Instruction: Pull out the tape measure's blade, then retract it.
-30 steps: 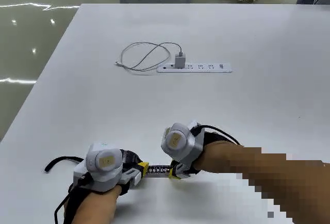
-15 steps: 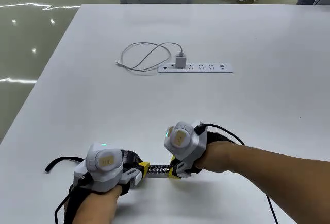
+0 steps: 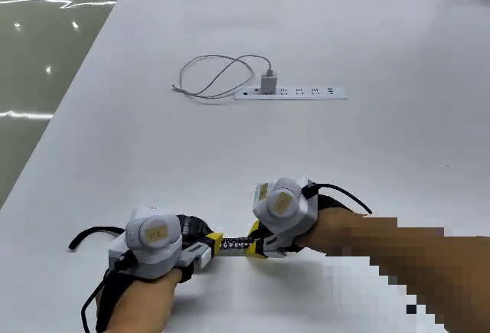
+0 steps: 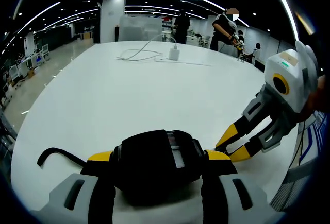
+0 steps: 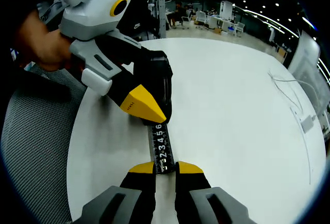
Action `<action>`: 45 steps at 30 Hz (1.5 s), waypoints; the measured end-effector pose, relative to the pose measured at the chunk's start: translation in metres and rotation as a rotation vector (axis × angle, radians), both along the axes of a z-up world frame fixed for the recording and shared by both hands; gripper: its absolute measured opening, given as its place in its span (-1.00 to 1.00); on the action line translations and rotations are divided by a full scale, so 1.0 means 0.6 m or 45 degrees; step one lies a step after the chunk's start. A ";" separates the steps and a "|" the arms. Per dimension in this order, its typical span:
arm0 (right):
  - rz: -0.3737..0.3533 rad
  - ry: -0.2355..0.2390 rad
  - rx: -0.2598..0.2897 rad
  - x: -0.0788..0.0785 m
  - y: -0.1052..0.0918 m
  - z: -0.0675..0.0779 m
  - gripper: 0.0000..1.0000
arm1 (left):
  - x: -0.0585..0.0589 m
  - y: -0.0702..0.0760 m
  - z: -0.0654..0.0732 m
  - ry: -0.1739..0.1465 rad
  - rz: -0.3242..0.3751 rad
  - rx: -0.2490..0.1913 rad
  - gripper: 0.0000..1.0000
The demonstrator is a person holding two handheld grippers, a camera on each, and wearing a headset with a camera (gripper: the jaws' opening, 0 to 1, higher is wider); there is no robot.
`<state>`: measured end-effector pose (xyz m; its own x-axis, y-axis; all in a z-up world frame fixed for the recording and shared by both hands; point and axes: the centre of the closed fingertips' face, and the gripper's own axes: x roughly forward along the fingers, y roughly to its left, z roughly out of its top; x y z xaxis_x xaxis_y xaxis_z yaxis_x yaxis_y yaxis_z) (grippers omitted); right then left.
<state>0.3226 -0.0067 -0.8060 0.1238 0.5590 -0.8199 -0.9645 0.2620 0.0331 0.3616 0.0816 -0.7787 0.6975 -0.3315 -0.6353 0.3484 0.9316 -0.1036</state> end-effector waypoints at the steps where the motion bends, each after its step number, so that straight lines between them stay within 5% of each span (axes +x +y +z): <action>1: 0.004 -0.003 0.000 0.000 0.003 0.000 -0.81 | 0.000 0.000 0.000 0.000 0.000 0.000 0.27; 45: 0.052 -0.030 0.039 0.003 0.037 0.001 -0.79 | -0.003 -0.002 -0.002 0.005 0.001 -0.003 0.28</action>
